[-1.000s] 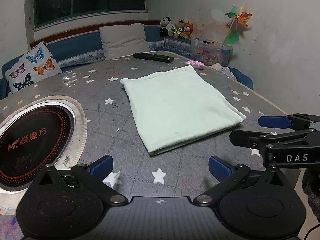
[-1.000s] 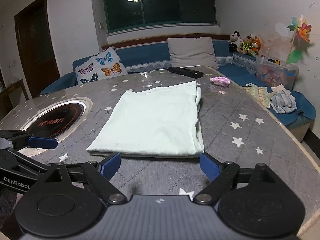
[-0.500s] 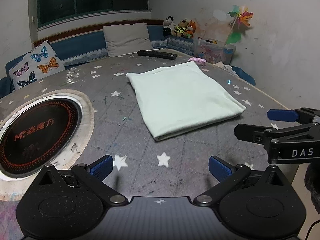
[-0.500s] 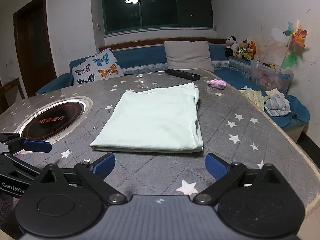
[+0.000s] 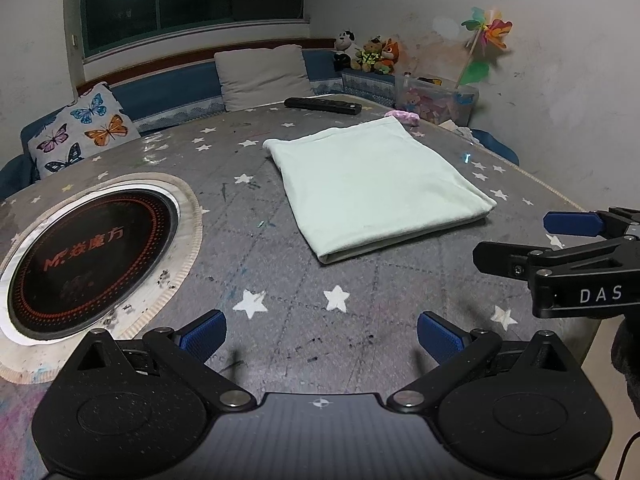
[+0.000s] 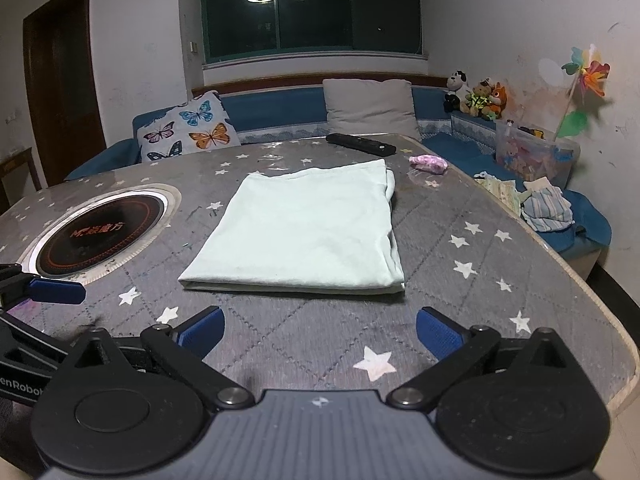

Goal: Fold clothes

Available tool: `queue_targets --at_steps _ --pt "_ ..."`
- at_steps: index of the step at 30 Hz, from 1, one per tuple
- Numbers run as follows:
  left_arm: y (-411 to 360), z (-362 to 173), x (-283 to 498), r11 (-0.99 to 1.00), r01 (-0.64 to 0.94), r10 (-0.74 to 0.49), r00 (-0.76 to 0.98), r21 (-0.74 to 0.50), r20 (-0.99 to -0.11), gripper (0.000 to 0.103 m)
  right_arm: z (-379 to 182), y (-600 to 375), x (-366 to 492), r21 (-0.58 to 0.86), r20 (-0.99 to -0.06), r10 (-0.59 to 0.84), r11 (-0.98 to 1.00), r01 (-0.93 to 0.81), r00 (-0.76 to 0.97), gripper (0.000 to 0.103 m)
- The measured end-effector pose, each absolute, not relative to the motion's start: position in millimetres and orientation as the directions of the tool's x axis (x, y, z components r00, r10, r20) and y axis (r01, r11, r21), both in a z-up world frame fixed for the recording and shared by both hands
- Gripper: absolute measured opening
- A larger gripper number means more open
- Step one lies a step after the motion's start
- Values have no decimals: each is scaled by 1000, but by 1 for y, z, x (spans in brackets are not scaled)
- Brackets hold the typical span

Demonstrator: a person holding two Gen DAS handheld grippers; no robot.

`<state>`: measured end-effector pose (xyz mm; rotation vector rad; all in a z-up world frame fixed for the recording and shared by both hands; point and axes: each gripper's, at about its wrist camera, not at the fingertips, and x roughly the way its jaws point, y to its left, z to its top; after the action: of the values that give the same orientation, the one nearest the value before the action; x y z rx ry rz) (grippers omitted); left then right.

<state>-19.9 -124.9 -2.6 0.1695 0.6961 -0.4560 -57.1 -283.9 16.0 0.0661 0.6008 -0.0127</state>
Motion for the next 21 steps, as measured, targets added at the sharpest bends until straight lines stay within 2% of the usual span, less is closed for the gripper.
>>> queue_targets --at_steps 21 --pt "-125 -4 -27 887 462 -349 674 3 -651 103 13 -279 -61 81 -571 23 996 28 821 103"
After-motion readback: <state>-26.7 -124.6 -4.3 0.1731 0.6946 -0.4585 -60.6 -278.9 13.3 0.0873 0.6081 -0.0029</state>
